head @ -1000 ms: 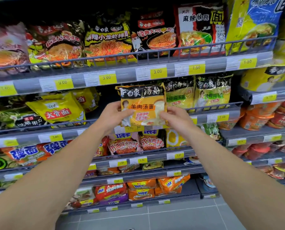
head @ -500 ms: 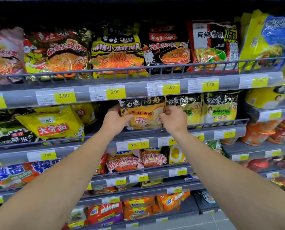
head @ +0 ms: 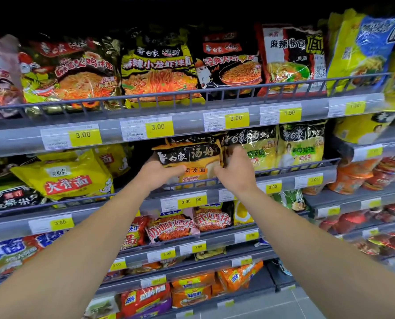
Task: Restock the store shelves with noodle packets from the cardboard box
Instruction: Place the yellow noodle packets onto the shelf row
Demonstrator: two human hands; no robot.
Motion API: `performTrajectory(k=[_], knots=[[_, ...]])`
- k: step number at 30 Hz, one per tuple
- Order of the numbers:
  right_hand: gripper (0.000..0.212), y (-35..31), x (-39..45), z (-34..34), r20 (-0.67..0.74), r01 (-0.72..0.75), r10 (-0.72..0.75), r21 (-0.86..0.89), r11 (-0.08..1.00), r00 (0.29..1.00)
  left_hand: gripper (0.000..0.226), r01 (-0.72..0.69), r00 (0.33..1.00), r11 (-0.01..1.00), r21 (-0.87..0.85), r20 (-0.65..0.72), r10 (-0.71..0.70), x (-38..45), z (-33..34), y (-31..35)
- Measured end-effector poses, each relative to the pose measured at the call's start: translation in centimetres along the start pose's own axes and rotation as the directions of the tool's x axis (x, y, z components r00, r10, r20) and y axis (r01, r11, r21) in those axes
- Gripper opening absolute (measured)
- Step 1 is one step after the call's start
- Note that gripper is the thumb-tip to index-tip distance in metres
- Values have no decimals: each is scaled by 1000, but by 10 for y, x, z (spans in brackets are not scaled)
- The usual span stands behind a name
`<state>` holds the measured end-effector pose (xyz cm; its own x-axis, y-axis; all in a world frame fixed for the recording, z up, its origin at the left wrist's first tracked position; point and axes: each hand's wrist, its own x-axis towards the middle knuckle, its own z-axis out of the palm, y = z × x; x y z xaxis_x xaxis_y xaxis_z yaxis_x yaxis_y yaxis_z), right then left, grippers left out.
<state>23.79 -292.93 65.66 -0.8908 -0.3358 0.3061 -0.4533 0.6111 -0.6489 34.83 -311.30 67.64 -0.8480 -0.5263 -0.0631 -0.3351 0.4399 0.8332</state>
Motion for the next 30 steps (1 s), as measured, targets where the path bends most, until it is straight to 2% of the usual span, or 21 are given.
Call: performTrajectory(k=[2, 4, 7, 10, 12, 14, 16, 18, 21, 25, 28, 30], knots=[[26, -2, -2, -2, 85, 55, -54, -11, 998, 995, 23, 12, 1000, 995, -96, 21, -10, -2, 1, 4], [21, -7, -2, -4, 190, 84, -83, 0, 996, 978, 17, -23, 1000, 991, -128, -20, 20, -5, -2, 5], [13, -15, -1, -7, 244, 93, -111, 84, 992, 963, 34, -47, 998, 983, -179, -39, 41, -7, -10, -3], [14, -21, 0, -9, 293, 51, -83, 115, 992, 952, 46, 17, 999, 991, -136, -42, -23, -5, -13, -3], [18, -19, 1, -9, 276, 42, -65, 88, 995, 959, 64, 53, 995, 992, -115, -77, -62, -2, -7, 1], [26, -15, 2, -9, 186, 55, -55, 7, 998, 981, 81, 28, 994, 990, -140, -102, -43, 1, 1, 6], [32, -13, 0, -10, 66, 22, -16, -94, 995, 998, 83, 19, 993, 989, -145, -116, -36, 5, 9, 11], [30, -13, -2, -14, -24, -7, 4, -110, 994, 1000, 82, 37, 992, 993, -108, -113, -49, 9, 14, 18], [20, -8, -6, -12, -25, 62, -63, -38, 997, 998, 89, 98, 992, 989, -107, -72, -106, 11, 23, 25], [8, -1, -15, -4, 49, 223, -221, -38, 974, 974, 47, 87, 995, 989, -122, -45, -93, 2, 22, 23], [23, 0, -14, -4, 80, 223, -219, -44, 974, 972, 56, 4, 995, 1000, -10, -98, -5, -1, 8, 15], [29, -4, -15, -4, 96, 225, -220, -41, 974, 971, 33, 17, 1000, 997, 78, -18, -16, -2, 4, 14]])
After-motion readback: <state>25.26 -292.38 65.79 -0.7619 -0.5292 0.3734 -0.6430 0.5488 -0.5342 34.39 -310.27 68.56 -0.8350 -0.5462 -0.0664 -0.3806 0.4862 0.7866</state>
